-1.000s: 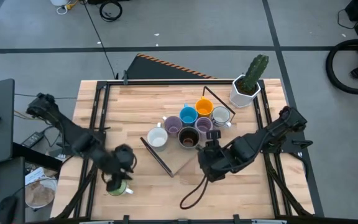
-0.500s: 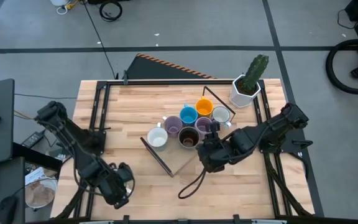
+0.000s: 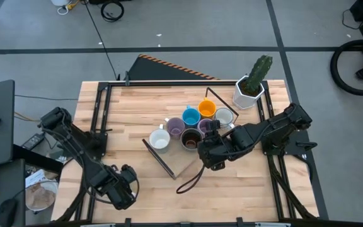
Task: Place coffee mugs
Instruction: Put the green/brown mug onto the shelf
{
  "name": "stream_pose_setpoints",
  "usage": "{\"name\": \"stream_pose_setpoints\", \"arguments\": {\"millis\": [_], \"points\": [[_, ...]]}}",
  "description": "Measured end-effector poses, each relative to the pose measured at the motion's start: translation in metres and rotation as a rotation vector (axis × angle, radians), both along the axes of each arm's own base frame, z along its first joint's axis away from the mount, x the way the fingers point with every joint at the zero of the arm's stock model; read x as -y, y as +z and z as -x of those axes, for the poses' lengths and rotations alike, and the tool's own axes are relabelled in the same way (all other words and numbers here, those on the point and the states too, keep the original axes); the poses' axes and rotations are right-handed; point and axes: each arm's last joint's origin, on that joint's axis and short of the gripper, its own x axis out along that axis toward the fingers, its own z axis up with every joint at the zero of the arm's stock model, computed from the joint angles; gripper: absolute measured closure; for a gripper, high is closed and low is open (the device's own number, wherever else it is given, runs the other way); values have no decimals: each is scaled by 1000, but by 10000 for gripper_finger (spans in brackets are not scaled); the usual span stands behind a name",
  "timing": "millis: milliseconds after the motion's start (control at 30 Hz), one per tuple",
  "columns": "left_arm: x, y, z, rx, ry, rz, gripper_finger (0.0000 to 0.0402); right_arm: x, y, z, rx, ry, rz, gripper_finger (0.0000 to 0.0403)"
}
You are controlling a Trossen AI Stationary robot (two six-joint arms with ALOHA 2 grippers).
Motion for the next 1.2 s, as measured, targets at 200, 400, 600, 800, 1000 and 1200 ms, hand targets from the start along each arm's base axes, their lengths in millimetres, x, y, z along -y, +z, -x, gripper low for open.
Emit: {"name": "stream_pose_setpoints", "arguments": {"millis": [200,400,600,800,1000,1200], "points": [[-4,-5,-7,3,25,-37,257,-1,0,0,4,-3,-20,248],[-6,-5,-9,1,43,-36,260,-1,0,-1,2,-2,-31,248],[-3,-10,-10,-27,1,-39,265,-1,0,-1,5,-6,-35,248],[0,-11,-12,-14,-71,-29,323,-1,0,-1,8,-7,-37,248],[-3,-9,-16,12,-148,-37,379,-1,0,-1,7,-5,-36,248],[-4,6,-34,98,-202,-4,382,-1,-1,0,-9,-7,-31,248]]}}
